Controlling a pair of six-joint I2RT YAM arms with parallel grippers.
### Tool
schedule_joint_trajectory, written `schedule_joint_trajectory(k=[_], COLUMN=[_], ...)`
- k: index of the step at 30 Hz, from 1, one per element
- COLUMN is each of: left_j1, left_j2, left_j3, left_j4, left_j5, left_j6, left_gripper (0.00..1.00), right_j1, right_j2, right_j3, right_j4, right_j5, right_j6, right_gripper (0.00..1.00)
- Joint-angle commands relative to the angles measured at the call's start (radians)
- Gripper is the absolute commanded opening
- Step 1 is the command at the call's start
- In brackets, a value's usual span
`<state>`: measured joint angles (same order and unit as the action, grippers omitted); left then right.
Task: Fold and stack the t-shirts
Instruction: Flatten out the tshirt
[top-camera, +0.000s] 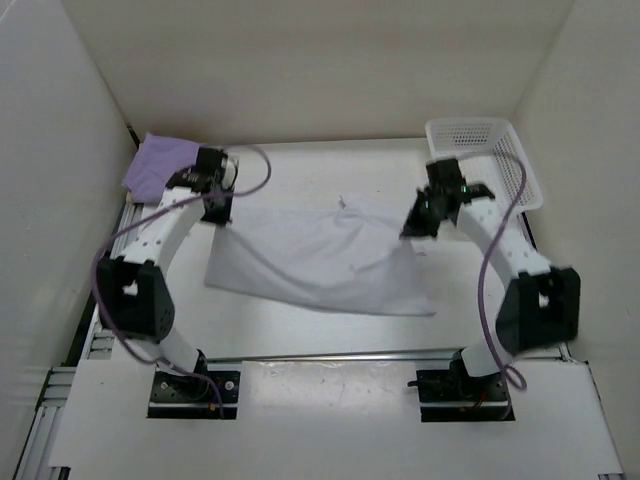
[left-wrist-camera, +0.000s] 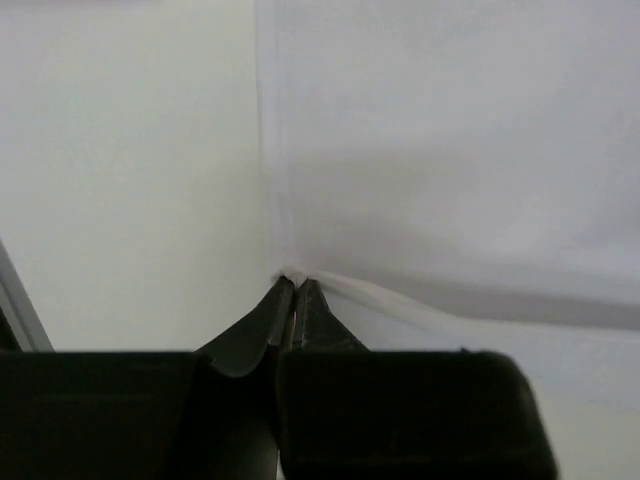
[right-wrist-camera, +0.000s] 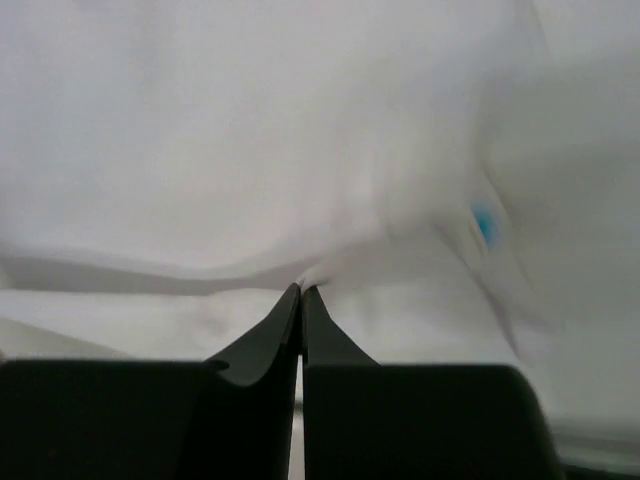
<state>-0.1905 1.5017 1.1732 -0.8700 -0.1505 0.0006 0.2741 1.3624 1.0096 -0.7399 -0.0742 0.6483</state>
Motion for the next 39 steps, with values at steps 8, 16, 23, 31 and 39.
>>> schedule_joint_trajectory(k=[8, 16, 23, 31, 39], left_j1=[0.066, 0.077, 0.077, 0.043, 0.043], left_j2=[0.531, 0.278, 0.094, -0.23, -0.414], left_j3=[1.376, 0.954, 0.557, -0.022, -0.464], left_j4=[0.136, 0.238, 0.238, 0.238, 0.217], left_j5=[-0.205, -0.1, -0.066, -0.061, -0.058], left_j6=[-0.001, -0.001, -0.001, -0.001, -0.001], left_gripper=[0.1, 0.1, 0.1, 0.1, 0.1], right_j1=[-0.177, -0.177, -0.177, -0.096, 0.06], right_j2=[0.603, 0.21, -0.003, -0.394, -0.505], right_j3=[1.427, 0.884, 0.415, -0.242, -0.523], right_j4=[0.045, 0.266, 0.243, 0.192, 0.16], right_j5=[-0.208, -0.085, -0.133, -0.081, -0.072], right_j6=[0.037, -0.022, -0.053, -0.021, 0.116], right_gripper=[0.0, 0.0, 0.0, 0.0, 0.0])
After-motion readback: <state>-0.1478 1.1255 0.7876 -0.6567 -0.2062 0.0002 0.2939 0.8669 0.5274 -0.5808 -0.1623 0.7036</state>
